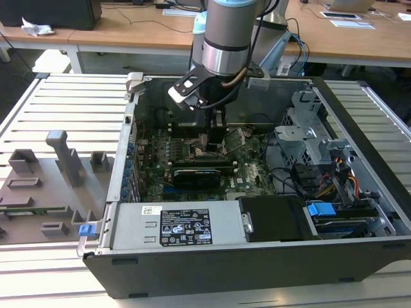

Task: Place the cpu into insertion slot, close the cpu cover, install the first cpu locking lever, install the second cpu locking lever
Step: 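Place the cpu into insertion slot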

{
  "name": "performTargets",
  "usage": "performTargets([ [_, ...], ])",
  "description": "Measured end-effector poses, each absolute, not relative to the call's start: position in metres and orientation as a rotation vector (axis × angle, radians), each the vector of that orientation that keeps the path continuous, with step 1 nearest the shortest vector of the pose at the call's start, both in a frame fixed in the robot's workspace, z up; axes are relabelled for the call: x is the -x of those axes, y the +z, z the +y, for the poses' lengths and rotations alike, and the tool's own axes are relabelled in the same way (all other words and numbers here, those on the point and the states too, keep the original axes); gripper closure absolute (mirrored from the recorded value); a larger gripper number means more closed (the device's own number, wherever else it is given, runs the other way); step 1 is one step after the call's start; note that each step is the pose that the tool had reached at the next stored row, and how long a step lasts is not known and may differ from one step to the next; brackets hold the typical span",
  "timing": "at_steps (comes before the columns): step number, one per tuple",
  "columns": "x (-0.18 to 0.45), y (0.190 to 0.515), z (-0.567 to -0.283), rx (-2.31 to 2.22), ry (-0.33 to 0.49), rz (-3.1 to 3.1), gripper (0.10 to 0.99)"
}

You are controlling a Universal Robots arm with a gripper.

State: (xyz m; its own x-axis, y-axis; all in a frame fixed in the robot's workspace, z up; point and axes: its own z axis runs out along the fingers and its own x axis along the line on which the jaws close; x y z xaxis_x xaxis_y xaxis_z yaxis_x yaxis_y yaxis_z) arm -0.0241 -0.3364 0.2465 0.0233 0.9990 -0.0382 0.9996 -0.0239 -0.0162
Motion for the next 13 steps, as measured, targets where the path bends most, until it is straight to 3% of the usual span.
performTargets([
  [2, 0.024, 0.246, -0.336, -2.215, -0.008, 2.161, 0.545],
  [13, 0.024, 0.246, -0.324, -2.211, -0.005, 2.161, 0.545],
])
